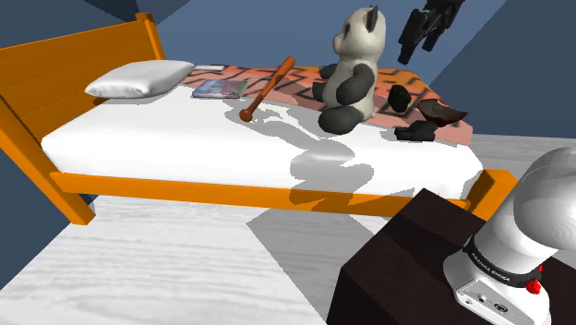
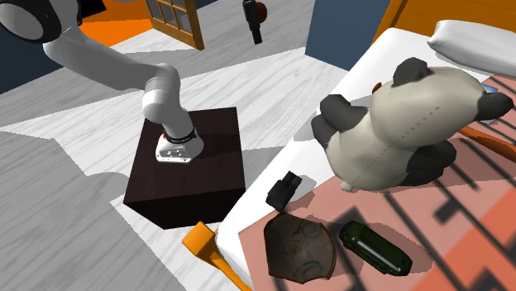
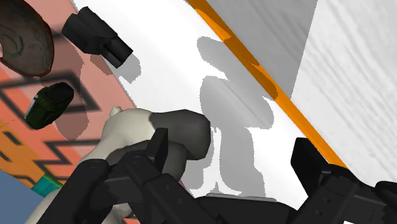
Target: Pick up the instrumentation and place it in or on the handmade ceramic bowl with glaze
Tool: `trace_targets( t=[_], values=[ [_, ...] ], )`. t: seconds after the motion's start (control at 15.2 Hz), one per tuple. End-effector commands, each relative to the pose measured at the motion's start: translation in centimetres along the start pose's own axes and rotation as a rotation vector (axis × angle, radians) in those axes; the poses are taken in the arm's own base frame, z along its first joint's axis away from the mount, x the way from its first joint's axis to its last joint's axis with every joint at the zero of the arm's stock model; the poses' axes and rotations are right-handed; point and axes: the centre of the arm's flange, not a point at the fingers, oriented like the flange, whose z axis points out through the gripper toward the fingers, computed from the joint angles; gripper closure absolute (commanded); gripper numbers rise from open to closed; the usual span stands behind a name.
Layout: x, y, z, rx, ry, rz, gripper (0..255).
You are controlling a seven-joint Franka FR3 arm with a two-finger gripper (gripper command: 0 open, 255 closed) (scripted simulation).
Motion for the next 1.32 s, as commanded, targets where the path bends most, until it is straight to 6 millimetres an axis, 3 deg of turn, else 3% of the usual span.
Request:
trace_targets(
  t=[0.0, 1.25],
  values=[
    [0.0, 0.0, 0.0, 0.0, 0.0, 0.0, 0],
    [0.0, 18.2, 19.0, 0.129, -0.09, -0.315, 0]
  ],
)
